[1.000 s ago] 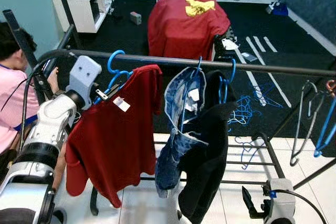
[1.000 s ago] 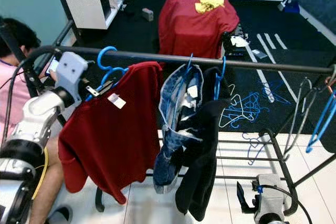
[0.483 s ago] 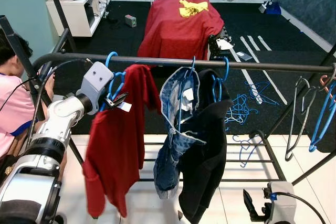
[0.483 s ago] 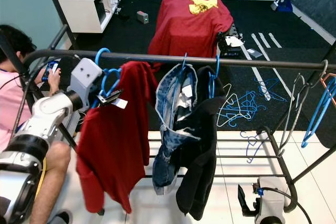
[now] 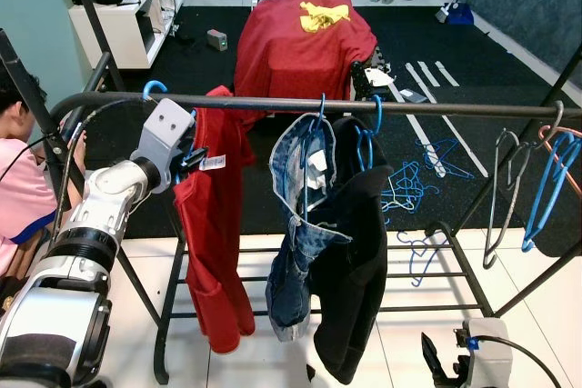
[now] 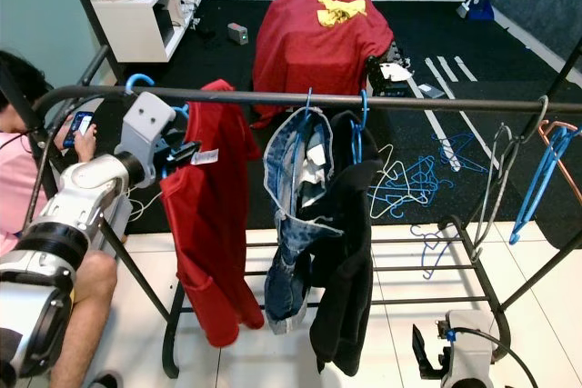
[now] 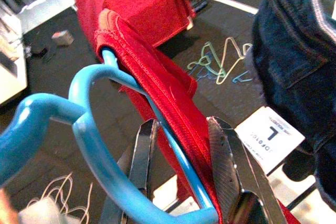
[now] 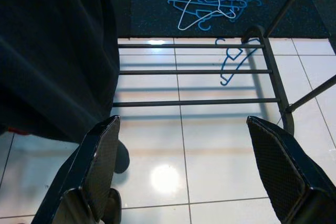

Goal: Hang hanger

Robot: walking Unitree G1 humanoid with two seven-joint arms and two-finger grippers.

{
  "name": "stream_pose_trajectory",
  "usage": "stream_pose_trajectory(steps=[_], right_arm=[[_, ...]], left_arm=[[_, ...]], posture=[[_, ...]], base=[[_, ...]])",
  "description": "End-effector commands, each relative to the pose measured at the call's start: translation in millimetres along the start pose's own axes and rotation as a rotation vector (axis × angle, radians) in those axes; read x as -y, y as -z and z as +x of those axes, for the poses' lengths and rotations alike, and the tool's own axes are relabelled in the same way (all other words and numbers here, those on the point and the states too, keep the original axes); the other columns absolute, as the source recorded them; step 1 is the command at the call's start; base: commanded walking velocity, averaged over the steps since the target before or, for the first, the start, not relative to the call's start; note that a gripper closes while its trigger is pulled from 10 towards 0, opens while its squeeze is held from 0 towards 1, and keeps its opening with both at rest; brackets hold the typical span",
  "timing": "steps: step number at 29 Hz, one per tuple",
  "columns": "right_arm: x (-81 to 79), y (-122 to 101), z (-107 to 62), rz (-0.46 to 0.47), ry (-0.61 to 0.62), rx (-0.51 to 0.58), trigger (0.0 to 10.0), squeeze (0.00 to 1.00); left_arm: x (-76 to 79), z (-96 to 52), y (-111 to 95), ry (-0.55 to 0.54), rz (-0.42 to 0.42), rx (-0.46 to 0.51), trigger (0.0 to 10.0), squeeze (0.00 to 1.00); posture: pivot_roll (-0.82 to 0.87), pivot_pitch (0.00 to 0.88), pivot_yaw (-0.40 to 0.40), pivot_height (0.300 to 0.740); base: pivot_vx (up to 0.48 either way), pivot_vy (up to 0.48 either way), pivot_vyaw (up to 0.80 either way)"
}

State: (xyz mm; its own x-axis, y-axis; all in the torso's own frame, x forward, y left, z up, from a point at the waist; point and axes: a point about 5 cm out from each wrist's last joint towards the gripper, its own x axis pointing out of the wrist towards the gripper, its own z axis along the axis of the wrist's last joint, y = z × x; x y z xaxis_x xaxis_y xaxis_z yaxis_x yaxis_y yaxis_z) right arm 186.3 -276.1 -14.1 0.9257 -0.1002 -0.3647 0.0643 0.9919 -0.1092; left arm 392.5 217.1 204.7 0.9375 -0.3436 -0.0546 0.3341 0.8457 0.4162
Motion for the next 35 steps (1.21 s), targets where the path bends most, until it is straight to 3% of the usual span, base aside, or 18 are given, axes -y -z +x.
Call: stream_pose_trajectory(steps=[1, 2, 5, 6, 7, 8, 9, 11, 12, 13, 21, 24, 25, 26, 32, 35], right_arm=[[0.8, 3.7, -2.0, -0.011, 0.002, -0.011, 10.0, 0.0], [0.6, 3.5, -1.7, -0.013, 0.0, -0.01, 10.0, 0.0], [0.4, 3.3, -1.4, -0.014, -0.001, -0.008, 10.0, 0.0], [0.2, 3.3, -1.4, -0.015, -0.002, -0.007, 10.0, 0.0], [0.0, 3.3, -1.4, -0.015, -0.003, -0.007, 10.0, 0.0], [0.0, 3.3, -1.4, -0.015, -0.003, -0.007, 10.0, 0.0], [-0.2, 3.4, -1.4, -0.016, -0.004, -0.007, 10.0, 0.0], [-0.2, 3.4, -1.4, -0.016, -0.004, -0.007, 10.0, 0.0], [-0.5, 3.2, -1.3, -0.017, -0.007, -0.007, 10.0, 0.0], [-0.8, 2.5, -0.7, -0.018, -0.011, -0.006, 10.0, 0.0], [-1.6, 0.5, 1.4, -0.02, -0.02, -0.002, 10.0, 0.0], [-3.8, -1.2, 2.3, -0.019, -0.024, 0.005, 10.0, 0.0], [-3.8, -1.2, 2.3, -0.019, -0.024, 0.005, 10.0, 0.0], [-4.5, -1.7, 2.3, -0.018, -0.024, 0.008, 10.0, 0.0], [-4.6, -1.7, 1.7, -0.017, -0.019, 0.01, 10.0, 0.0], [-4.3, -1.6, 1.2, -0.015, -0.017, 0.011, 10.0, 0.0]], left_arm=[[-21.1, -9.2, 2.9, -0.07, -0.015, -0.044, 0.0, 0.0], [-31.1, -14.7, -3.7, -0.075, 0.002, -0.01, 0.0, 0.0], [-38.6, -20.5, -9.8, -0.062, 0.013, 0.033, 0.0, 0.0], [-44.5, -30.9, -13.4, -0.015, 0.032, 0.084, 0.8, 0.0], [-47.7, -39.5, -15.0, 0.022, 0.046, 0.117, 2.5, 0.0], [-47.7, -39.5, -15.0, 0.022, 0.046, 0.117, 2.5, 0.0], [-50.9, -48.1, -14.9, 0.05, 0.057, 0.139, 3.8, 0.0], [-50.9, -48.1, -14.9, 0.05, 0.057, 0.139, 3.8, 0.0], [-52.1, -55.5, -15.0, 0.078, 0.073, 0.16, 4.3, 0.0], [-47.3, -60.1, -16.4, 0.13, 0.076, 0.189, 10.0, 0.0], [-29.5, -60.4, -17.5, 0.22, 0.073, 0.223, 10.0, 0.0], [0.9, -40.4, -9.9, 0.232, 0.044, 0.208, 10.0, 0.0], [0.9, -40.4, -9.9, 0.232, 0.044, 0.208, 10.0, 0.0], [11.6, -31.9, -9.6, 0.212, 0.03, 0.206, 10.0, 0.0], [18.7, -23.7, -13.9, 0.175, 0.023, 0.197, 10.0, 0.0], [26.5, -19.2, -10.4, 0.19, 0.088, 0.124, 10.0, 0.0]], posture=[[-0.09, 0.127, -0.009, 0.74], [-0.09, 0.122, -0.01, 0.74], [-0.09, 0.122, -0.01, 0.74], [-0.08, 0.12, -0.011, 0.74], [-0.08, 0.12, -0.012, 0.74], [-0.08, 0.12, -0.012, 0.74], [-0.07, 0.12, -0.014, 0.74], [-0.07, 0.12, -0.014, 0.74], [-0.07, 0.122, -0.018, 0.74], [-0.06, 0.124, -0.023, 0.74], [-0.06, 0.127, -0.026, 0.74], [-0.07, 0.134, -0.02, 0.74], [-0.07, 0.134, -0.02, 0.74], [-0.07, 0.134, -0.019, 0.74], [-0.07, 0.136, -0.016, 0.74], [-0.08, 0.137, -0.015, 0.74]], base=[[0.0, 0.0, 0.0], [0.0, 0.0, 0.0], [0.0, 0.0, 0.0], [0.0, 0.0, 0.0], [0.0, 0.0, 0.0], [0.0, 0.0, 0.0], [0.0, 0.0, 0.0], [0.0, 0.0, 0.0], [0.0, 0.0, 0.0], [0.0, 0.0, 0.0], [0.0, 0.0, 0.0], [0.0, 0.0, 0.0], [0.0, 0.0, 0.0], [0.0, 0.0, 0.0], [0.0, 0.0, 0.0], [0.0, 0.0, 0.0]])
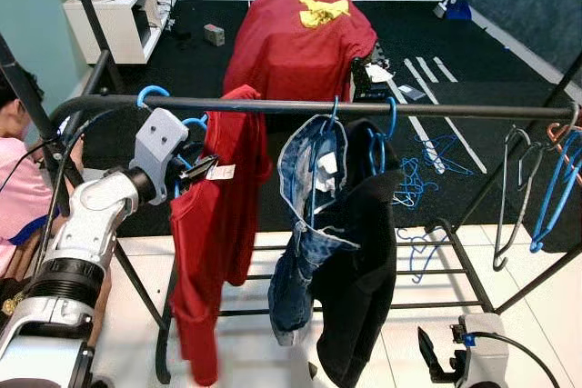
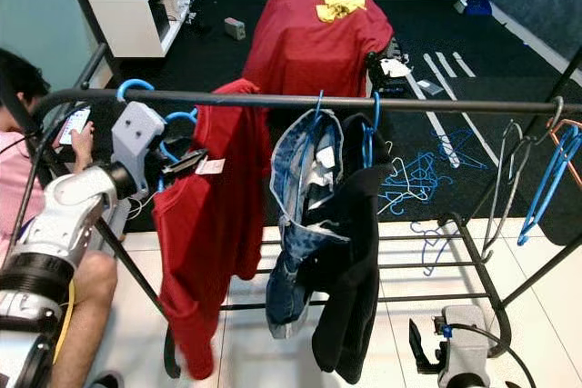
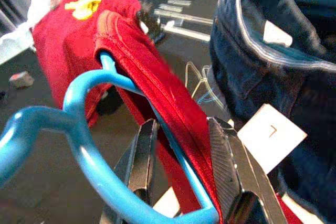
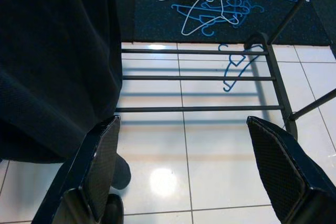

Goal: Hang hanger

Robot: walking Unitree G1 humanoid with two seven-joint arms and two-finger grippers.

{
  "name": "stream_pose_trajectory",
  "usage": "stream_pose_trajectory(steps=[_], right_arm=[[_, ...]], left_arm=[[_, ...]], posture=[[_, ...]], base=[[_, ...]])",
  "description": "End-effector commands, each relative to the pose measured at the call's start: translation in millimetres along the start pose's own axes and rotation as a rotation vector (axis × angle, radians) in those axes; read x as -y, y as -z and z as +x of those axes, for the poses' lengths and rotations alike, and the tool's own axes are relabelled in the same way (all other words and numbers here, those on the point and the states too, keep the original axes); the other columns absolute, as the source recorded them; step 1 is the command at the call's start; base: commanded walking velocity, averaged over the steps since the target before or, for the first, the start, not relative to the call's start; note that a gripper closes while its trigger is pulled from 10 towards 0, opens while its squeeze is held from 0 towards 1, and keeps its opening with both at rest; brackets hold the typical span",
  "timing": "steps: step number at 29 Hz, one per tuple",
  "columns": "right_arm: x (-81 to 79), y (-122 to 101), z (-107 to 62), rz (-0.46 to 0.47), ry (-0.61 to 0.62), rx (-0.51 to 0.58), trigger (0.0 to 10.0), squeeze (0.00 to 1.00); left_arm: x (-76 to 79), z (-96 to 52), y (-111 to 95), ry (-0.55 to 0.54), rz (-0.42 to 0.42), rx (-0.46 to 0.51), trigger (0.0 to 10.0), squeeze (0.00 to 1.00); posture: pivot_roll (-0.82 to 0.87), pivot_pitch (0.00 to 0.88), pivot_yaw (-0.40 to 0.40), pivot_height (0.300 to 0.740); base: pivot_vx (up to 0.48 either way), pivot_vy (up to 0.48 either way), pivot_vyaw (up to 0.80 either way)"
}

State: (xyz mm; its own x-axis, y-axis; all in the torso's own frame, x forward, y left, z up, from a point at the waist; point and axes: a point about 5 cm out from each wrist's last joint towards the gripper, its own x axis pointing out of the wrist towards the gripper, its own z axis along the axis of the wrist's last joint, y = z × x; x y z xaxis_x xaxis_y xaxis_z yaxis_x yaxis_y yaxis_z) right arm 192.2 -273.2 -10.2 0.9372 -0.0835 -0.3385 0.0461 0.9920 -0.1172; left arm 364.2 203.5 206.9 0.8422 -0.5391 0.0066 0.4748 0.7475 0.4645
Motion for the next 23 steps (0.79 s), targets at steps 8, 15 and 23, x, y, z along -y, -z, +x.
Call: stream_pose_trajectory(steps=[8, 15, 23], right_arm=[[-3.3, 5.9, -5.0, 0.008, 0.002, -0.017, 10.0, 0.0], [-3.9, 7.4, -6.5, 0.009, 0.005, -0.02, 10.0, 0.0], [-0.8, 13.4, -8.8, 0.012, 0.004, -0.043, 10.0, 0.0]], left_arm=[[19.2, 16.7, 11.6, -0.047, -0.009, -0.14, 10.0, 0.0], [16.7, 10.7, 17.3, -0.075, -0.098, -0.16, 10.0, 1.0], [-25.5, -14.6, 13.6, -0.301, -0.099, -0.345, 10.0, 0.0]], posture=[[-0.08, 0.142, -0.003, 0.74], [-0.07, 0.146, -0.003, 0.74], [-0.06, 0.15, -0.003, 0.74]], base=[[0.0, 0.0, 0.0], [0.0, 0.0, 0.0], [0.0, 0.0, 0.0]])
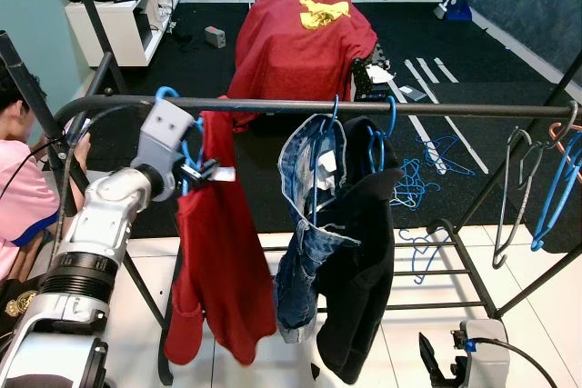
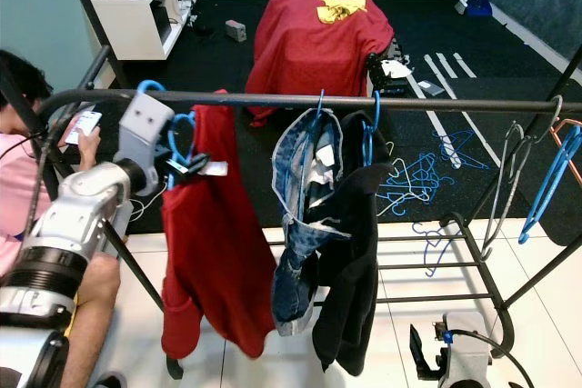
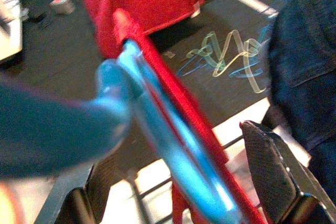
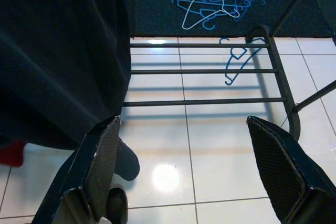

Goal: Hang hanger

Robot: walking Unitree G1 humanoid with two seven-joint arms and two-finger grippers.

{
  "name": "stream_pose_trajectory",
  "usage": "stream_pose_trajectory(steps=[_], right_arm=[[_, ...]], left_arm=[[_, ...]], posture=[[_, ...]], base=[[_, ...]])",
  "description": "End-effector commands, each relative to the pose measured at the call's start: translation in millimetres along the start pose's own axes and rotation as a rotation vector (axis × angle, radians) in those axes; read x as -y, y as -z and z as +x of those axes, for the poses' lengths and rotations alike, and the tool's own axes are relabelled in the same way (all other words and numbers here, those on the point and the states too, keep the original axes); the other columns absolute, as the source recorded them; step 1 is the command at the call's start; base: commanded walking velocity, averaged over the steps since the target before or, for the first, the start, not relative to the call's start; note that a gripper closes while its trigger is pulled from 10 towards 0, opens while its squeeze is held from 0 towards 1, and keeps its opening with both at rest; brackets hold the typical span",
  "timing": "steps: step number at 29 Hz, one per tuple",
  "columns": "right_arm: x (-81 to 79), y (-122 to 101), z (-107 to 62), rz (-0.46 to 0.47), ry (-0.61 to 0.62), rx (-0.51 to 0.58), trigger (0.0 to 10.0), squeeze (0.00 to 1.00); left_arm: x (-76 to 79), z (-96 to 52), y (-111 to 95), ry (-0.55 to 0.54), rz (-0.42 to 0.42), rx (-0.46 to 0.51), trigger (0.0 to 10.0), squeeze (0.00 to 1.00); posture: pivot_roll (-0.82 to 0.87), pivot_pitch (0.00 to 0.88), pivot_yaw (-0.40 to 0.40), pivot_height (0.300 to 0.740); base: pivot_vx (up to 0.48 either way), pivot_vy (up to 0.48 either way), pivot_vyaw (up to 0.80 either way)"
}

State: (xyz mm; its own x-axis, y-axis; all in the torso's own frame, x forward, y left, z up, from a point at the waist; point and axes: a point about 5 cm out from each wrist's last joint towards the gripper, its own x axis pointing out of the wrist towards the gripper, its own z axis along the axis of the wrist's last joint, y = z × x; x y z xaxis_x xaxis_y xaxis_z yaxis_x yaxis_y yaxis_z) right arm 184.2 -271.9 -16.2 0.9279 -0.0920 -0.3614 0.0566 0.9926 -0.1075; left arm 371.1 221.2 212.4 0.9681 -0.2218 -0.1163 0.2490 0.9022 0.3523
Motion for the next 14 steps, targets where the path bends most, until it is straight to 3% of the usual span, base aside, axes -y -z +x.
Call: stream_pose_trajectory(steps=[1, 3, 6, 8, 11, 12, 13, 14], right_arm=[[0.8, 5.2, -3.0, -0.001, -0.002, -0.017, 10.0, 0.0], [1.4, 6.4, -3.5, -0.002, -0.003, -0.022, 10.0, 0.0], [2.1, 7.2, -3.8, -0.004, -0.001, -0.026, 10.0, 0.0], [2.6, 7.6, -3.8, -0.005, -0.001, -0.028, 10.0, 0.0], [2.2, 7.4, -3.3, -0.006, -0.003, -0.026, 10.0, 0.0], [1.9, 7.3, -3.1, -0.007, -0.004, -0.026, 10.0, 0.0], [1.3, 7.1, -2.9, -0.008, -0.006, -0.025, 10.0, 0.0], [0.9, 7.0, -2.7, -0.009, -0.007, -0.024, 10.0, 0.0]], left_arm=[[-10.2, -6.0, 10.8, -0.049, 0.044, -0.084, 10.0, 0.0], [-16.3, -9.7, 14.5, -0.086, 0.065, -0.131, 10.0, 0.0], [-17.1, -11.4, 14.4, -0.079, -0.022, -0.13, 10.0, 0.0], [-14.4, -11.6, 13.8, -0.045, -0.104, -0.119, 10.0, 0.0], [-5.8, -10.4, 15.9, -0.005, -0.133, -0.134, 10.0, 0.0], [-2.2, -9.9, 16.2, 0.01, -0.136, -0.132, 10.0, 0.07], [3.4, -8.5, 15.3, 0.035, -0.137, -0.116, 10.0, 1.0], [7.3, -7.7, 14.4, 0.05, -0.138, -0.108, 10.0, 1.0]], posture=[[-0.06, 0.15, -0.003, 0.74], [-0.06, 0.149, -0.004, 0.74], [-0.06, 0.147, -0.004, 0.74], [-0.06, 0.147, -0.004, 0.74], [-0.06, 0.141, -0.004, 0.74], [-0.06, 0.138, -0.005, 0.74], [-0.06, 0.138, -0.005, 0.74], [-0.06, 0.138, -0.005, 0.74]], base=[[0.0, 0.0, 0.0], [0.0, 0.0, 0.0], [0.0, 0.0, 0.0], [0.0, 0.0, 0.0], [0.0, 0.0, 0.0], [0.0, 0.0, 0.0], [0.0, 0.0, 0.0], [0.0, 0.0, 0.0]])
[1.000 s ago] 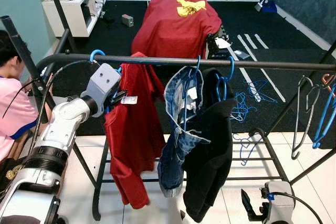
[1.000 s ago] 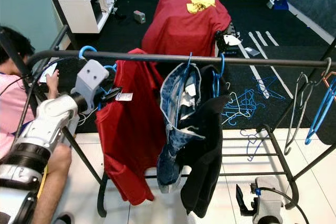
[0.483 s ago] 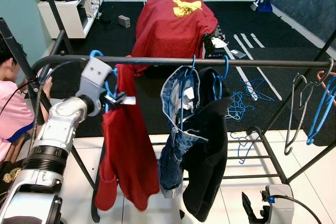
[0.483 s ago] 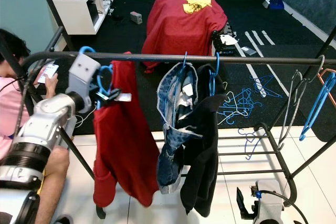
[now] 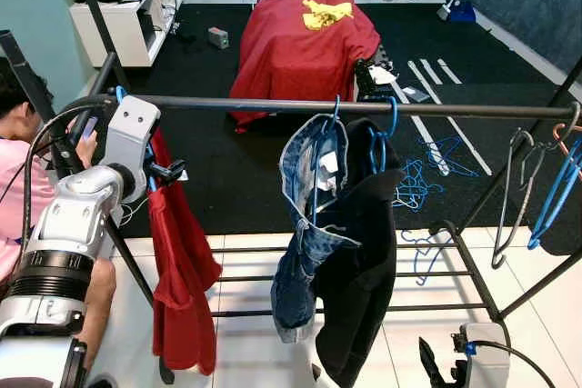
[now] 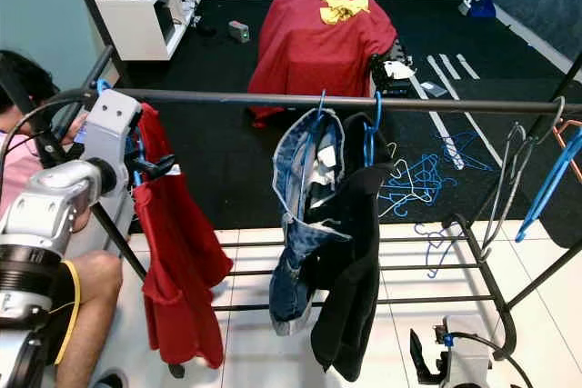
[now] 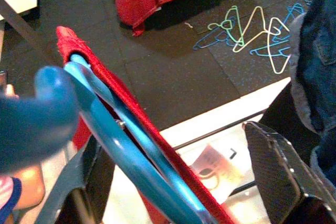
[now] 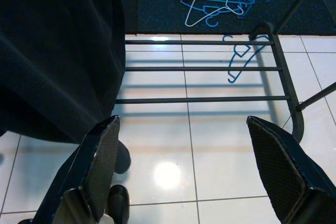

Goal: Hang hanger

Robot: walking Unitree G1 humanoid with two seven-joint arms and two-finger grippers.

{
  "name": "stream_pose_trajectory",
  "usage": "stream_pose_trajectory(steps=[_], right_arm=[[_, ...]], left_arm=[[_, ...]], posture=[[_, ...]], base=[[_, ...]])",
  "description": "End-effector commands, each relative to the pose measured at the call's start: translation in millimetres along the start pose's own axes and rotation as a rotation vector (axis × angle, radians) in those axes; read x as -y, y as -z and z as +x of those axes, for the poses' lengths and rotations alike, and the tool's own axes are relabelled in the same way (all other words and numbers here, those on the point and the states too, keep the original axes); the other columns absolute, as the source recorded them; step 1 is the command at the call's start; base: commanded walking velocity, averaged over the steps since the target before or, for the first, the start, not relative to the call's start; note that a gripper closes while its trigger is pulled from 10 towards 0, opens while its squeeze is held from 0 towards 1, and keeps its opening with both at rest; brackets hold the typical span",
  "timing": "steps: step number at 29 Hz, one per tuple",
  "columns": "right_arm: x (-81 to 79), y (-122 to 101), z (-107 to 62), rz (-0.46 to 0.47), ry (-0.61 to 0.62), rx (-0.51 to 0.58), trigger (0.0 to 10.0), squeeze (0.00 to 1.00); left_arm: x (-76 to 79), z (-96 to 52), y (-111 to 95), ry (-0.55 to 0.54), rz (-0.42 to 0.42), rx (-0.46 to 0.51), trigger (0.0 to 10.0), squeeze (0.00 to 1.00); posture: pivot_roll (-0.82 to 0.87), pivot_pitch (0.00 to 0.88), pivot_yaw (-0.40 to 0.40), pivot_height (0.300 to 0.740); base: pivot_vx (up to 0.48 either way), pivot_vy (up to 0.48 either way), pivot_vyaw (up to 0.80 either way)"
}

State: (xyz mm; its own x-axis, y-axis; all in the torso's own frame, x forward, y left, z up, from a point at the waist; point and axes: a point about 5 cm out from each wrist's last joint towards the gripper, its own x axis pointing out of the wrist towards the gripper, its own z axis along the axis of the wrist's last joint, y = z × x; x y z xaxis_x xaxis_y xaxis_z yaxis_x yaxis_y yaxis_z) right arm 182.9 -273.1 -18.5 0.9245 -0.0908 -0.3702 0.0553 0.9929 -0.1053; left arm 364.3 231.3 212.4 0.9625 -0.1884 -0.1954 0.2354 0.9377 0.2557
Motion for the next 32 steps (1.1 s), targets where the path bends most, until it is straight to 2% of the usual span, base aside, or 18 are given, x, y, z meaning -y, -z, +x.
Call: stream_pose_trajectory(steps=[1, 6, 7, 9, 12, 13, 14, 15, 16, 20, 21, 23, 24, 28, 29, 32], right_arm=[[0.0, 4.3, -2.4, -0.01, -0.005, -0.015, 10.0, 0.0], [-1.6, 2.7, -1.6, -0.013, -0.008, -0.008, 10.0, 0.0], [-1.6, 2.7, -1.6, -0.013, -0.008, -0.008, 10.0, 0.0], [-1.7, 2.5, -1.8, -0.014, -0.006, -0.006, 10.0, 0.0], [-1.7, 2.3, -2.0, -0.013, -0.004, -0.004, 10.0, 0.0], [-1.8, 2.4, -2.2, -0.013, -0.003, -0.004, 10.0, 0.0], [-1.8, 2.4, -2.2, -0.013, -0.003, -0.004, 10.0, 0.0], [-1.9, 2.7, -2.5, -0.011, -0.003, -0.005, 10.0, 0.0], [-1.9, 3.0, -2.8, -0.01, -0.002, -0.005, 10.0, 0.0], [-2.3, 3.4, -3.0, -0.007, -0.004, -0.005, 10.0, 0.0], [-2.5, 3.7, -3.2, -0.007, -0.004, -0.006, 10.0, 0.0], [-2.5, 3.7, -3.2, -0.007, -0.004, -0.006, 10.0, 0.0], [-2.4, 4.2, -3.5, -0.005, -0.003, -0.006, 10.0, 0.0], [-0.6, 6.9, -5.0, -0.003, 0.002, -0.014, 10.0, 0.0], [0.5, 7.9, -5.7, -0.003, 0.006, -0.017, 10.0, 0.0], [2.0, 8.8, -6.2, -0.001, 0.011, -0.02, 10.0, 0.0]], left_arm=[[13.5, 2.0, 11.8, 0.055, -0.032, -0.025, 10.0, 1.0], [31.2, 7.7, 14.7, 0.094, -0.061, -0.04, 10.0, 1.0], [31.2, 7.7, 14.7, 0.094, -0.061, -0.04, 10.0, 1.0], [34.2, 8.1, 15.9, 0.117, -0.151, -0.031, 10.0, 1.0], [31.5, 8.2, 18.2, 0.099, -0.163, -0.054, 10.0, 1.0], [30.1, 7.9, 20.7, 0.09, -0.14, -0.075, 10.0, 0.0], [30.1, 7.9, 20.7, 0.09, -0.14, -0.075, 10.0, 0.0], [31.5, 7.0, 20.9, 0.109, -0.131, -0.073, 1.5, 0.0], [34.3, 6.1, 20.2, 0.132, -0.12, -0.07, 0.0, 0.0], [39.2, 6.0, 18.3, 0.155, -0.09, -0.064, 0.0, 0.0], [39.2, 6.4, 18.1, 0.144, -0.078, -0.07, 6.5, 0.0], [39.2, 6.4, 18.1, 0.144, -0.078, -0.07, 6.5, 0.0], [39.1, 6.8, 17.6, 0.137, -0.066, -0.074, 10.0, 0.0], [33.8, 7.0, 13.7, 0.094, -0.041, -0.064, 10.0, 0.0], [33.0, 6.3, 12.3, 0.099, -0.035, -0.055, 10.0, 1.0], [32.6, 5.8, 11.0, 0.098, -0.036, -0.048, 10.0, 1.0]], posture=[[-0.06, 0.138, -0.005, 0.74], [-0.07, 0.136, -0.003, 0.74], [-0.07, 0.136, -0.003, 0.74], [-0.07, 0.136, -0.002, 0.74], [-0.07, 0.139, -0.002, 0.74], [-0.07, 0.141, -0.001, 0.74], [-0.07, 0.141, -0.001, 0.74], [-0.07, 0.141, -0.001, 0.74], [-0.06, 0.147, -0.002, 0.74], [-0.06, 0.148, -0.002, 0.74], [-0.06, 0.149, 0.0, 0.74], [-0.06, 0.149, 0.0, 0.74], [-0.06, 0.149, 0.0, 0.74], [-0.07, 0.149, 0.001, 0.74], [-0.07, 0.149, 0.001, 0.74], [-0.07, 0.149, 0.001, 0.74]], base=[[0.0, 0.0, 0.0], [0.0, 0.0, 0.0], [0.0, 0.0, 0.0], [0.0, 0.0, 0.0], [0.0, 0.0, 0.0], [0.0, 0.0, 0.0], [0.0, 0.0, 0.0], [0.0, 0.0, 0.0], [0.0, 0.0, 0.0], [0.0, 0.0, 0.0], [0.0, 0.0, 0.0], [0.0, 0.0, 0.0], [0.0, 0.0, 0.0], [0.0, 0.0, 0.0], [0.0, 0.0, 0.0], [0.0, 0.0, 0.0]])
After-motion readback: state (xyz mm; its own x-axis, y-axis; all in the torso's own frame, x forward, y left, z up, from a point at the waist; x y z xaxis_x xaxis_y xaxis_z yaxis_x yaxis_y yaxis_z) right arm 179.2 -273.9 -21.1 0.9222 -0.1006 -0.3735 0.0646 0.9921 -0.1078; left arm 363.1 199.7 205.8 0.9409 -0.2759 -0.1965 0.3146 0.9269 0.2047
